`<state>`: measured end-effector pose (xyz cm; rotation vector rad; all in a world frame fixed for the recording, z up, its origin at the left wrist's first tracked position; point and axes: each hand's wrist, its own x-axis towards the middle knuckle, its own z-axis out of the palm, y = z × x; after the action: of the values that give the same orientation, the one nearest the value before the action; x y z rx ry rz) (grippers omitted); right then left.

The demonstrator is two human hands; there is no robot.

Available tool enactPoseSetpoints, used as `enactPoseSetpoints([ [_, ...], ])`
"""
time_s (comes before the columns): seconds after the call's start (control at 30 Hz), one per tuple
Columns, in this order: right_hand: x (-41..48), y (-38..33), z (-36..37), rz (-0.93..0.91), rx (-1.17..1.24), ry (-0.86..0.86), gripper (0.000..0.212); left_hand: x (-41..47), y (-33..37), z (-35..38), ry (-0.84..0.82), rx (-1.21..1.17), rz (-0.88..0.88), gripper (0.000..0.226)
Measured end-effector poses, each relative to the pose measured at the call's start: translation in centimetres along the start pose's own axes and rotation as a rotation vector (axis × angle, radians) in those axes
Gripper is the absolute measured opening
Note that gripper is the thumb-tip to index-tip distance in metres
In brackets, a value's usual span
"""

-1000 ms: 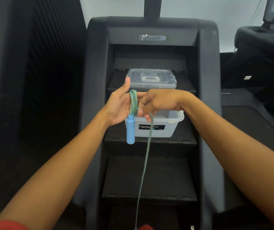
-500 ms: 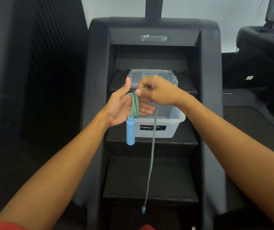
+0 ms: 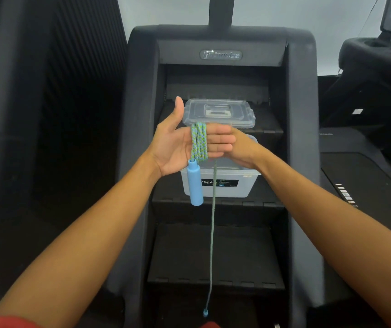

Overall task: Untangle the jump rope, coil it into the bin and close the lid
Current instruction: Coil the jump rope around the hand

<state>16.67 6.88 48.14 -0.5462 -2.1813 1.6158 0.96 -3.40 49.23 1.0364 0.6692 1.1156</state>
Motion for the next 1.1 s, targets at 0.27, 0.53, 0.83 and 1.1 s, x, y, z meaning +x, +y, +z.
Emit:
enactPoseSetpoints([
  [0.27,-1.3,1.8,2.2,0.133,-0.349,-0.075,0.026,0.6,0.2,-0.4,0.019,-0.087,0.026,0.111],
  [0.53,-2.2,0.5,1.8,0.097,-0.593,-0.225,0.021,0.7,-0.4,-1.3,0.109,-0.051,0.038,0.104],
  [0.83,-1.4,-4.5,0.0,-0.033,-0.405,-0.093,0.014,0.4,-1.6,-0.4,0.116,0.033,-0.056,0.101],
  [1.1,1.0,-5.0,-2.3,-0.104,-0.491,0.093,0.017,0.4,-1.9,-0.7,0.059,0.060,-0.102,0.111],
])
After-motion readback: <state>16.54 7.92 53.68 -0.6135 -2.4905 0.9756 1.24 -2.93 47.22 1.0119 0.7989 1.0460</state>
